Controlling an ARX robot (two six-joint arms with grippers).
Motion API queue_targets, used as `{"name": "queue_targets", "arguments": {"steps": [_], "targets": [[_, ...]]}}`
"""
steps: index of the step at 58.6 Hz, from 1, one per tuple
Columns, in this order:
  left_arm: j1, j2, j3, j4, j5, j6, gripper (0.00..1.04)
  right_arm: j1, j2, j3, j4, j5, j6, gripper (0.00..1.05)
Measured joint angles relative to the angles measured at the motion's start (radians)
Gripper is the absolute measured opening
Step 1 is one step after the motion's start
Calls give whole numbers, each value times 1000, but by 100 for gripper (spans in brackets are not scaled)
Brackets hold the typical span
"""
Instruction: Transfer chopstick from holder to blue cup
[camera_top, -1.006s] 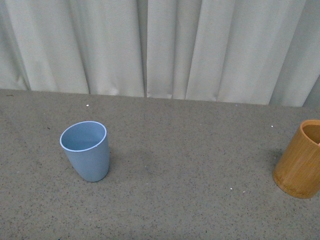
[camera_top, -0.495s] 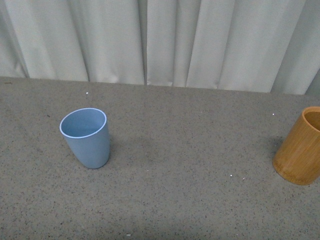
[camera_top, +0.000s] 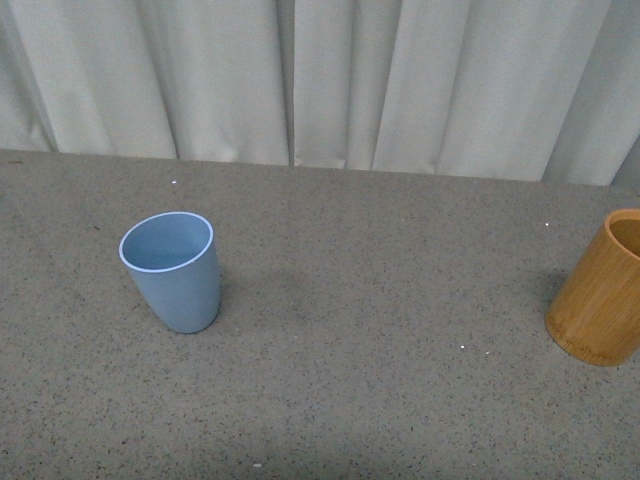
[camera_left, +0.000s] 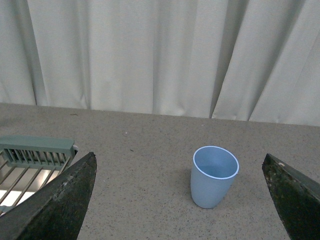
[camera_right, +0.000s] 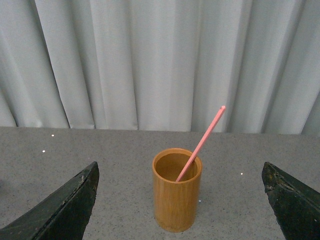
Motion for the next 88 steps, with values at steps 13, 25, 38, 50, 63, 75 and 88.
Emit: {"name": "queue_targets", "arguments": {"steps": [13, 25, 38, 50, 63, 75, 88], "targets": [[0, 0, 0, 0, 0, 0, 98, 0, 0, 0, 0, 0, 0, 95], [0, 0, 0, 0, 0, 0, 98, 0, 0, 0, 0, 0, 0, 95], [0, 0, 0, 0, 0, 0, 98, 0, 0, 0, 0, 0, 0, 95], [0, 0, 0, 0, 0, 0, 98, 0, 0, 0, 0, 0, 0, 95], [0, 0, 0, 0, 0, 0, 98, 0, 0, 0, 0, 0, 0, 95], [0, 0, 0, 0, 0, 0, 98, 0, 0, 0, 0, 0, 0, 95], [0, 0, 0, 0, 0, 0, 98, 0, 0, 0, 0, 0, 0, 95]]}}
